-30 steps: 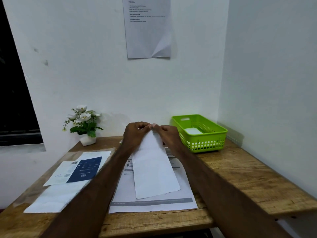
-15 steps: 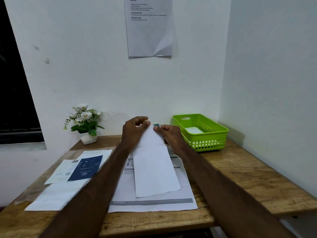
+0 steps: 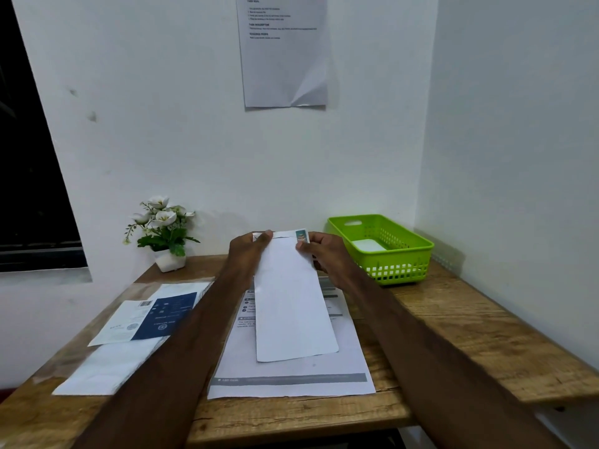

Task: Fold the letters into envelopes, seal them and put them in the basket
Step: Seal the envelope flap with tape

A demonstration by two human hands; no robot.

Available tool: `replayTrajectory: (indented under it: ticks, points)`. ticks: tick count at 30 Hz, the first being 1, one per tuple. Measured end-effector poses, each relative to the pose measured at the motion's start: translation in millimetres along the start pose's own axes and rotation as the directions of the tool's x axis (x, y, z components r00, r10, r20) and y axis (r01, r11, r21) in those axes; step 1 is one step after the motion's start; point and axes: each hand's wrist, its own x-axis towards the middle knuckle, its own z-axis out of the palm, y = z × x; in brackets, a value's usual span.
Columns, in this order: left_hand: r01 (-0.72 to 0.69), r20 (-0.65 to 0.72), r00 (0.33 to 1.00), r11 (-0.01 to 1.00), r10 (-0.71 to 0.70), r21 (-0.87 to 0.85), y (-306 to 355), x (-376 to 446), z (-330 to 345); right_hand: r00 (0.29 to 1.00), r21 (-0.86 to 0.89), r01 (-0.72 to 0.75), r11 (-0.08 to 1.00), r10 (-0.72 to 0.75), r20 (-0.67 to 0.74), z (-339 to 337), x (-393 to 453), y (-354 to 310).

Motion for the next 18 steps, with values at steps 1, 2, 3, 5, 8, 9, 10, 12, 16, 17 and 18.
replayTrajectory:
  ticks: [1, 2, 3, 5, 8, 9, 10, 12, 16, 17, 18]
  points:
    - [0.0, -0.007, 1.0, 1.0, 0.0, -0.005, 1, -1, 0, 1.0, 0.0, -0.009, 1.0, 0.009, 0.014, 0, 0, -1]
    - [0.002, -0.014, 1.0, 1.0, -0.002, -0.011, 0, -1, 0, 1.0, 0.001, -0.014, 1.0, 0.014, 0.018, 1, 0, -1]
    - [0.008, -0.011, 1.0, 1.0, -0.008, -0.01, 0, -2, 0, 1.0, 0.001, -0.015, 1.0, 0.015, 0.017, 2, 0, -2]
    - [0.018, 0.0, 1.0, 1.0, -0.018, -0.007, 1, -3, 0, 1.0, 0.005, -0.01, 1.0, 0.01, 0.016, 3, -1, -4]
    - [-0.011, 0.025, 1.0, 1.0, 0.01, 0.001, 0, -4, 0, 1.0, 0.009, -0.005, 1.0, 0.004, 0.03, 3, 0, -4]
    - [-0.019, 0.03, 0.999, 1.0, 0.019, 0.007, 0, -5, -1, 1.0, 0.011, -0.007, 1.0, 0.007, 0.03, 3, 1, -5]
    - [-0.03, 0.037, 0.999, 1.0, 0.03, 0.004, -1, -5, -1, 1.0, 0.017, -0.012, 1.0, 0.011, 0.02, 4, 0, -5]
    - [-0.037, 0.046, 0.998, 0.999, 0.037, 0.005, 1, -7, 1, 0.999, 0.024, -0.017, 1.0, 0.018, -0.031, 5, -1, -6]
    - [-0.057, 0.031, 0.998, 0.996, 0.055, 0.07, 6, -11, 5, 0.991, -0.031, 0.051, 0.998, -0.054, -0.126, 8, 2, -1]
    - [-0.053, 0.026, 0.998, 0.996, 0.052, 0.077, 7, -12, 5, 0.989, -0.04, 0.061, 0.997, -0.066, -0.135, 8, 3, 0]
    - [-0.057, 0.03, 0.998, 0.995, 0.055, 0.079, 7, -12, 5, 0.987, -0.045, 0.065, 0.997, -0.071, -0.145, 8, 4, 1]
